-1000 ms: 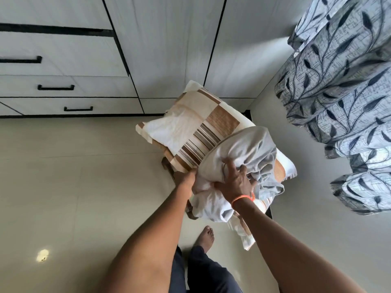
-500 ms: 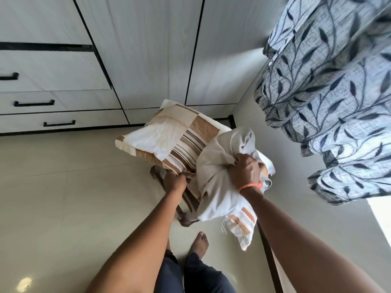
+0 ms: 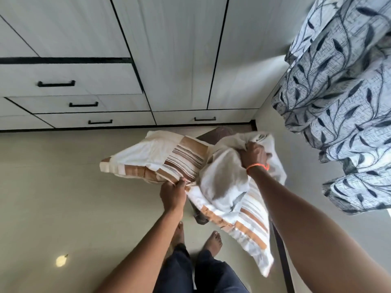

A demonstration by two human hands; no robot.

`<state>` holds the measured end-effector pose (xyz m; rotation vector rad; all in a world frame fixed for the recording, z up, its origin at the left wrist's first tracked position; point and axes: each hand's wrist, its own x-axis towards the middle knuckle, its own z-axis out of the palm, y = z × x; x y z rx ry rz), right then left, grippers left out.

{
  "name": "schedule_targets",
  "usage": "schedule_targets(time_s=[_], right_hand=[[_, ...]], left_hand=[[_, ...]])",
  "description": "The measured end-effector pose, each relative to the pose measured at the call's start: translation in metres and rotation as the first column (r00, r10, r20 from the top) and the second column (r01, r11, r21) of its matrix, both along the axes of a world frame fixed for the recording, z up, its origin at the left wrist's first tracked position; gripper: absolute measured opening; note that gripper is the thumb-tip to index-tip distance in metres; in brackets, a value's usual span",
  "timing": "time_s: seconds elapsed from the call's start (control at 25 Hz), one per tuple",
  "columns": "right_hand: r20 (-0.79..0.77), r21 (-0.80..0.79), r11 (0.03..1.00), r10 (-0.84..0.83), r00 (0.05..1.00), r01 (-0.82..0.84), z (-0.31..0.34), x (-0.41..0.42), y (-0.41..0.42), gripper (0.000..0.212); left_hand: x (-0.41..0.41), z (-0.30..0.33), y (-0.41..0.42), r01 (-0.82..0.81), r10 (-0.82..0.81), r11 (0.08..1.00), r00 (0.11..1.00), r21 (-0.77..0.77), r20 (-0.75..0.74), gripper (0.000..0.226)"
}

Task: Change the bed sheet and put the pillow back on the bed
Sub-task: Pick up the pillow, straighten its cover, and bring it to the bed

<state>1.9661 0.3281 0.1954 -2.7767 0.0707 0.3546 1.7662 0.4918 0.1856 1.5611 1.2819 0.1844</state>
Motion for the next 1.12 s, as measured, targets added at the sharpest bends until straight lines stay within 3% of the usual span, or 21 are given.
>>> schedule_targets(time_s=[0.12, 0.2, 0.24, 0.32, 0.44, 0.56, 0.68, 0.76, 0.88, 1.0, 1.12], right_hand=[[-0.390, 0.153, 0.964, -0.143, 0.910, 0.217, -0.014, -0.014, 0.010, 0.068], [-0.519, 0.258, 0.906, -0.163, 0.839, 0.335, -0.007, -0.025, 0.020, 0.098], [-0.592, 0.353, 0.824, -0.169, 0.788, 0.443, -0.003, -0.030, 0.027, 0.095], [-0.650, 0.465, 0.721, -0.115, 0.751, 0.513, -0.003, -0.034, 0.031, 0.056], [-0.420, 0.348, 0.891, -0.129, 0.898, 0.290, -0.011, -0.027, 0.028, 0.040], [-0.133, 0.266, 0.946, -0.151, 0.979, 0.182, -0.009, -0.016, 0.031, 0.028], [0.015, 0.102, 0.992, 0.070, 0.997, -0.071, -0.019, -0.015, 0.026, 0.030], [-0.002, -0.016, 0.962, 0.273, 0.962, -0.273, -0.033, -0.022, 0.013, 0.031], [-0.193, -0.172, 0.890, 0.390, 0.900, -0.422, -0.046, -0.010, -0.001, 0.033], [-0.392, -0.266, 0.789, 0.436, 0.810, -0.553, -0.052, 0.008, -0.002, 0.039], [-0.442, -0.355, 0.748, 0.393, 0.806, -0.560, -0.054, 0.006, 0.000, 0.045]], left_hand=[[-0.015, 0.001, 0.023, -0.131, 0.131, 0.991, 0.991, -0.017, -0.002, 0.027], [-0.013, 0.005, 0.029, -0.172, 0.174, 0.983, 0.984, -0.059, 0.042, 0.017], [-0.009, 0.010, 0.029, -0.167, 0.171, 0.984, 0.984, -0.064, 0.059, 0.013], [-0.002, 0.021, 0.027, -0.119, 0.125, 0.991, 0.989, -0.066, 0.083, 0.012], [0.004, 0.016, 0.030, -0.050, 0.052, 0.999, 0.995, -0.022, 0.090, 0.019], [0.004, 0.013, 0.037, -0.087, 0.092, 0.995, 0.992, -0.058, 0.087, 0.021], [0.004, 0.012, 0.044, -0.138, 0.143, 0.985, 0.989, -0.101, 0.048, 0.026], [0.000, 0.011, 0.043, -0.116, 0.118, 0.991, 0.993, -0.066, 0.027, 0.029], [-0.011, 0.012, 0.041, -0.159, 0.159, 0.987, 0.987, 0.005, 0.019, 0.040], [-0.016, 0.016, 0.041, -0.221, 0.223, 0.969, 0.975, 0.107, -0.006, 0.040], [-0.020, 0.027, 0.045, -0.268, 0.270, 0.955, 0.963, 0.123, 0.004, 0.041]])
